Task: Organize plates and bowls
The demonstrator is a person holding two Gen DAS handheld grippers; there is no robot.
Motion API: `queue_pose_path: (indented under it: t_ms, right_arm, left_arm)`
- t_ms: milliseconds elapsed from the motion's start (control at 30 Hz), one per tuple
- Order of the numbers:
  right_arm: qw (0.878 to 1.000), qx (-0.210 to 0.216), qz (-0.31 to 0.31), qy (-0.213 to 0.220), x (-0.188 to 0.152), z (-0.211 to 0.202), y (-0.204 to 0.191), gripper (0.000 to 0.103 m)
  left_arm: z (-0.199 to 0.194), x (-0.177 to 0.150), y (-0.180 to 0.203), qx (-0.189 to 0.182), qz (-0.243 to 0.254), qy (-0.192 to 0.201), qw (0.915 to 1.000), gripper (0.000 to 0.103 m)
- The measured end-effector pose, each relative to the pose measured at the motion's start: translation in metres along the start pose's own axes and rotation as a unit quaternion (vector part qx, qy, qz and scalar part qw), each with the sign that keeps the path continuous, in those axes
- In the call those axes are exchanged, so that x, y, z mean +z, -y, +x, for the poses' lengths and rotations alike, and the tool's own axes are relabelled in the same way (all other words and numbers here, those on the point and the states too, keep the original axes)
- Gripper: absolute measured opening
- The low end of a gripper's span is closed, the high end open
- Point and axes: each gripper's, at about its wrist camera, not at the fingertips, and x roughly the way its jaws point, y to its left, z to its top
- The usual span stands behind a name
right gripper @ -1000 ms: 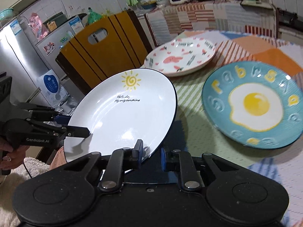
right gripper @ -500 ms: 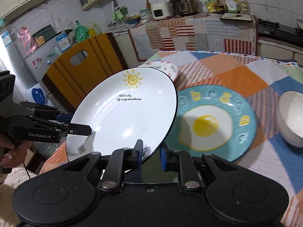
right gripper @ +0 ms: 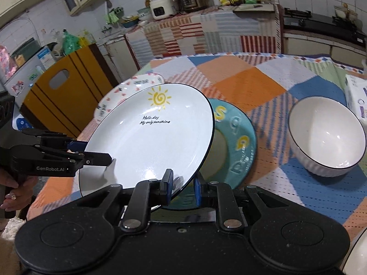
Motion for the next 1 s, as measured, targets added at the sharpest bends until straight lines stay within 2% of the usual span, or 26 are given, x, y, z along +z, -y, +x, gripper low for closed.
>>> queue_pose_path:
  t_ms: [167,333,667,833,1000]
  right_arm:
    - [1.000,-0.008,0.020,-0.011,0.002,0.006,0.018,0.023]
    - [0.999,-0.026,0.008,-0.020,0.005,0.007,0.014,0.023]
    - [0.998,-0.036,0.027,-0.037,0.013,0.018,0.023,0.024]
    - [0.996,-0.062,0.027,-0.049,0.015,0.024,0.021,0.026]
    - [0.994,-0.102,-0.010,-0.042,0.019,0.027,0.013,0.028]
  left_arm:
    - [0.010,0.005,0.005,-0.008,0.002,-0.009,0.9999,0.039]
    - [0.019,0.010,0.005,-0.007,-0.003,-0.028,0.9996,0.039]
    - [0.026,0.024,0.009,0.000,0.012,-0.055,0.9984,0.039]
    - [0.029,0.027,0.014,0.011,0.015,-0.059,0.9981,0.039]
    - [0.033,0.027,0.017,0.010,0.006,-0.064,0.9979,0.039]
